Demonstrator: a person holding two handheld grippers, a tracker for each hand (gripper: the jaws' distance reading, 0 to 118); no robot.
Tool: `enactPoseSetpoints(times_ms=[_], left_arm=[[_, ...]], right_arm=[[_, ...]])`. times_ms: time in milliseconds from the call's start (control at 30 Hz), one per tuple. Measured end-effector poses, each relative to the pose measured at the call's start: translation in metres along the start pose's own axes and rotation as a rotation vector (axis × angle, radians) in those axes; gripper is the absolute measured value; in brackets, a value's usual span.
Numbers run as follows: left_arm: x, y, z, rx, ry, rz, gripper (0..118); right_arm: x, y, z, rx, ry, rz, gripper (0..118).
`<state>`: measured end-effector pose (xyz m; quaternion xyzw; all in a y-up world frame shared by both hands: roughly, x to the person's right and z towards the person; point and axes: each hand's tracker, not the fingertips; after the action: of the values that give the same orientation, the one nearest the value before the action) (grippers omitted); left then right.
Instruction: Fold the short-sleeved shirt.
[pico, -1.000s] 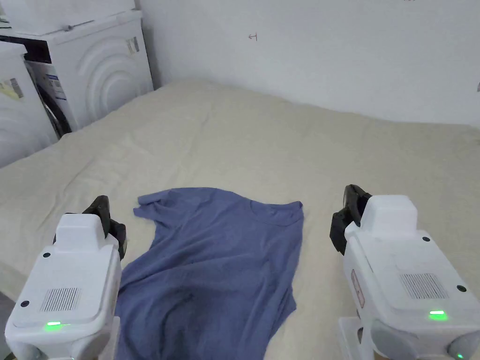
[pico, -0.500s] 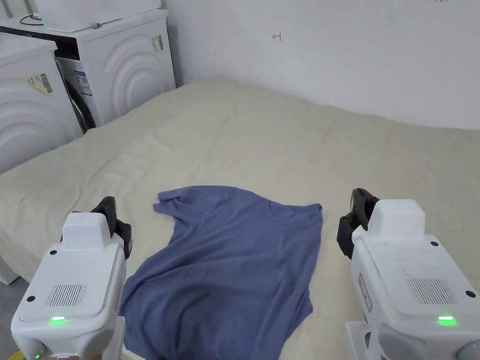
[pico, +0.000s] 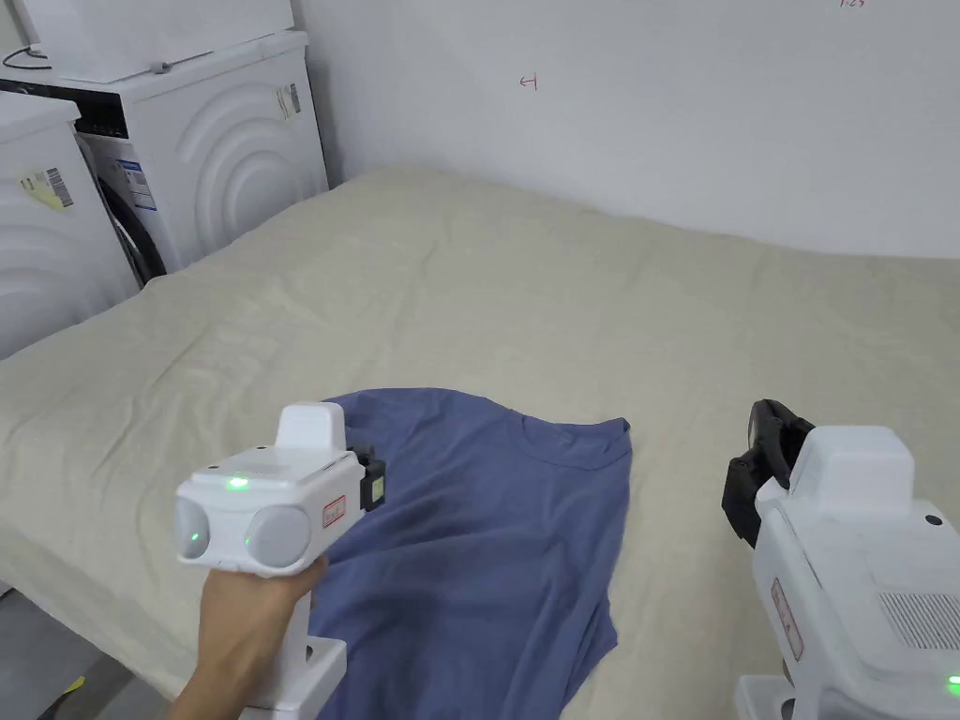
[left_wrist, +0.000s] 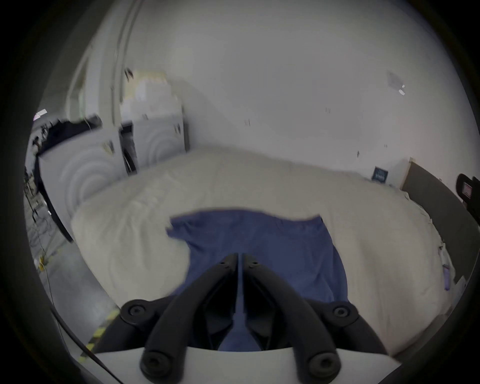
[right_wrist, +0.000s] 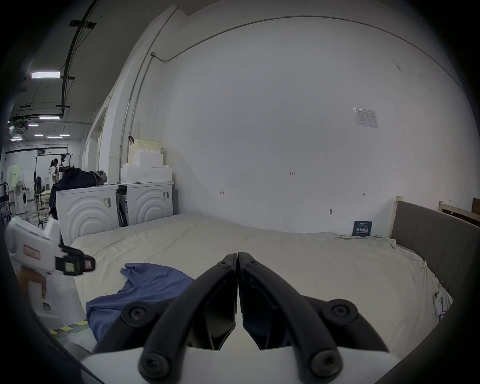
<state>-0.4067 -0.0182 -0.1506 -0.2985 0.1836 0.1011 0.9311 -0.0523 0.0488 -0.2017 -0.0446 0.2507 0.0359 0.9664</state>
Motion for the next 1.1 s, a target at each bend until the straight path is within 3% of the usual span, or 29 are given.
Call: enactPoseSetpoints(times_ms=[67,133,233,467,567,600,700,867,967,1100], left_arm=[[0.003,0.0,-0.029,-0.107,-0.015,0.004,35],[0.009,-0.003,-0.051,-0.185,-0.005,-0.028,75],[0.016,-0.011,-0.084,-0.294,0.024,-0.074,108],[0.017,-0.036,-0.142,-0.433,0.056,-0.109,108],[0.022,-0.044,-0.15,-0.491,0.048,-0.116,102],[0.023,-0.046,-0.153,-0.494,0.051,-0.114,93],[0.027,-0.053,-0.155,-0.532,0.0,-0.096,79],[0.038,-0.054,-0.147,-0.497,-0.025,-0.111,6],[0.038,-0.052,-0.137,-0.446,-0.024,-0.12,0],[0.025,-0.029,-0.11,-0.32,-0.102,0.06,0]], right_arm=[[0.005,-0.004,-0.003,-0.011,-0.01,-0.003,0],[0.01,-0.007,-0.004,-0.02,-0.019,-0.007,0],[0.016,-0.011,-0.005,-0.035,-0.035,-0.005,0],[0.035,-0.022,-0.006,-0.072,-0.075,-0.01,0],[0.043,-0.026,-0.005,-0.082,-0.092,-0.011,0],[0.045,-0.027,-0.005,-0.086,-0.097,-0.012,0],[0.053,-0.028,-0.002,-0.091,-0.117,-0.012,0],[0.062,-0.026,0.003,-0.093,-0.14,-0.021,0],[0.066,-0.022,0.009,-0.083,-0.151,-0.024,0],[0.073,-0.017,0.019,-0.066,-0.16,-0.025,0]])
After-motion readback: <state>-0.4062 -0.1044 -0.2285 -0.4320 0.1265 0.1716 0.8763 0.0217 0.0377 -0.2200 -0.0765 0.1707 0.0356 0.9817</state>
